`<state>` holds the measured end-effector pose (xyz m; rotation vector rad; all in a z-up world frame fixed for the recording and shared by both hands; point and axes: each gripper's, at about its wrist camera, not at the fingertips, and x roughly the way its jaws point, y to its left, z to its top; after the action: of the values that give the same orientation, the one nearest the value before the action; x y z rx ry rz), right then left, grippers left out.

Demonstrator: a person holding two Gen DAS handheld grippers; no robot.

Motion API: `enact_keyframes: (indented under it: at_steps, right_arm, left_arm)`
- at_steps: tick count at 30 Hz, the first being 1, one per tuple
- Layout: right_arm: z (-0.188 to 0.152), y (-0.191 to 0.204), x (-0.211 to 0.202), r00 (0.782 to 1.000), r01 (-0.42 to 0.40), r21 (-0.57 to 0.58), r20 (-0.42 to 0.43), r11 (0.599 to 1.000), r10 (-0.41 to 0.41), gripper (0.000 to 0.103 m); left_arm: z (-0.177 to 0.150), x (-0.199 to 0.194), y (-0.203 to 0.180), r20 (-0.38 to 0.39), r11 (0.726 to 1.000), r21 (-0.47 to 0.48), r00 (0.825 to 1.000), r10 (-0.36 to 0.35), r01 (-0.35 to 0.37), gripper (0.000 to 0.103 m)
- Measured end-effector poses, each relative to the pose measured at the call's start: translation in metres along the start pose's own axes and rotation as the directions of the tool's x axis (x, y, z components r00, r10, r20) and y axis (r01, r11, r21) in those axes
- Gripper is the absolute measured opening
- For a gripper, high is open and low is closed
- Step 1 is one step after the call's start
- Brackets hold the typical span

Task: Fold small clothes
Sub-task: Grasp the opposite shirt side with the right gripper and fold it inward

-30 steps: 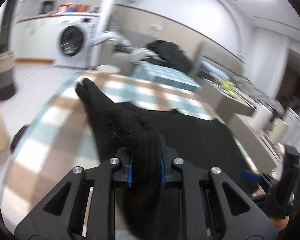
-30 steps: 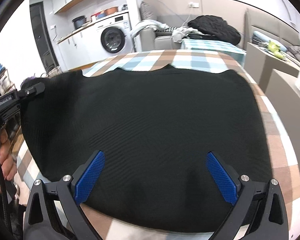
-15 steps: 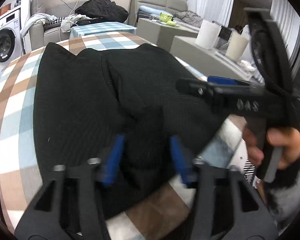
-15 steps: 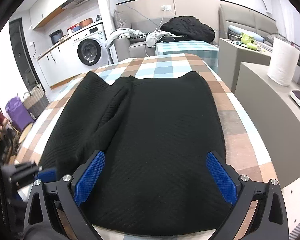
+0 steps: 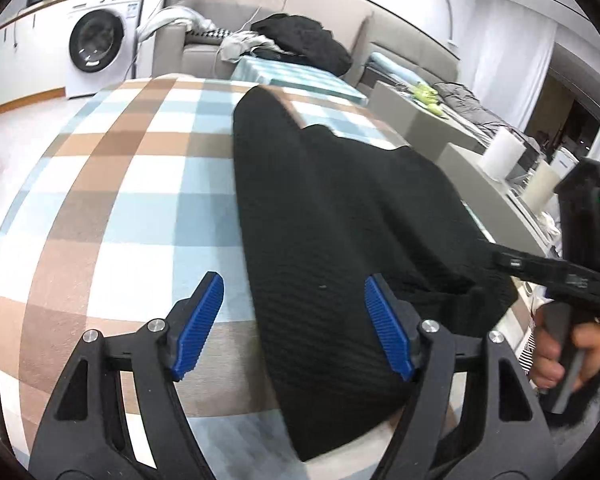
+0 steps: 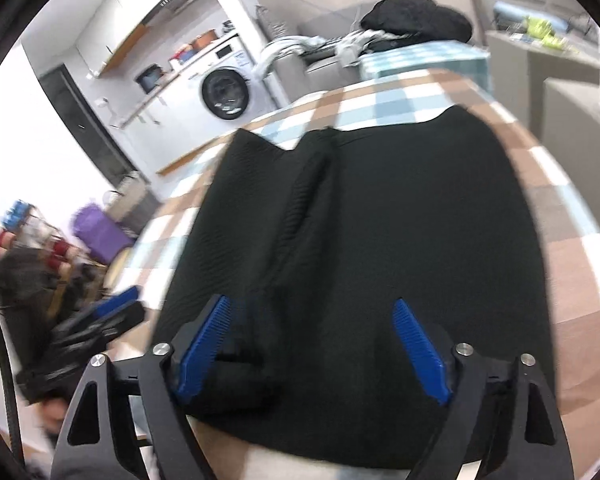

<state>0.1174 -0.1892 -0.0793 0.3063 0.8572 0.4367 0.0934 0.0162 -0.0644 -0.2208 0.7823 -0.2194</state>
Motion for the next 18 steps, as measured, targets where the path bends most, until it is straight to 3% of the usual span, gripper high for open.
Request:
enact_keyframes:
  at_steps: [3,5,6,7,8,10,14,15,18]
  right_arm:
    - [-0.004,0.007,0.007,0.998,-0.042,-0.015,-0.04,0.999,0.042,0.082]
    - [-0.007,0.006,0.012,0.997,-0.044,-0.007,-0.068,0.999,0.043,0.063]
    - [-0.01,0.005,0.014,0.996,-0.037,-0.018,-0.082,0.999,0.036,0.041]
    - [-0.012,0.004,0.015,0.996,-0.024,-0.033,-0.089,0.999,0.021,0.028]
    - [-0.014,0.001,0.015,0.996,-0.013,-0.038,-0.09,0.999,0.01,0.025]
    - [-0.019,-0.01,0.013,0.996,-0.026,-0.012,-0.089,1.0,0.025,0.006]
    - [-0.027,-0.015,-0.009,0.99,-0.139,-0.001,-0.034,0.99,0.139,0.005]
    - [-0.028,-0.017,-0.01,0.991,-0.129,0.008,-0.042,0.992,0.129,0.005]
    - [-0.036,-0.017,-0.001,0.995,0.024,-0.038,-0.097,0.999,-0.027,0.006]
  left_arm:
    - [-0.002,0.001,0.009,-0.01,1.0,0.005,1.0,0.011,-0.011,0.071]
    - [-0.004,0.004,0.012,-0.018,1.0,0.002,1.0,0.008,-0.008,0.071]
    - [-0.004,0.004,0.013,-0.019,1.0,0.0,1.0,0.008,-0.008,0.071]
    - [-0.005,0.004,0.012,-0.019,1.0,-0.001,1.0,0.01,-0.01,0.071]
    - [-0.005,0.004,0.01,-0.018,1.0,-0.001,1.0,0.009,-0.009,0.071]
    - [-0.004,0.003,0.012,-0.015,1.0,-0.002,1.0,0.01,-0.01,0.071]
    - [-0.001,0.009,0.001,-0.004,1.0,-0.006,1.0,0.007,-0.007,0.071]
    - [-0.001,0.009,0.001,-0.005,1.0,-0.008,1.0,0.007,-0.007,0.071]
    - [-0.002,0.012,0.0,-0.018,1.0,-0.005,1.0,0.003,-0.003,0.071]
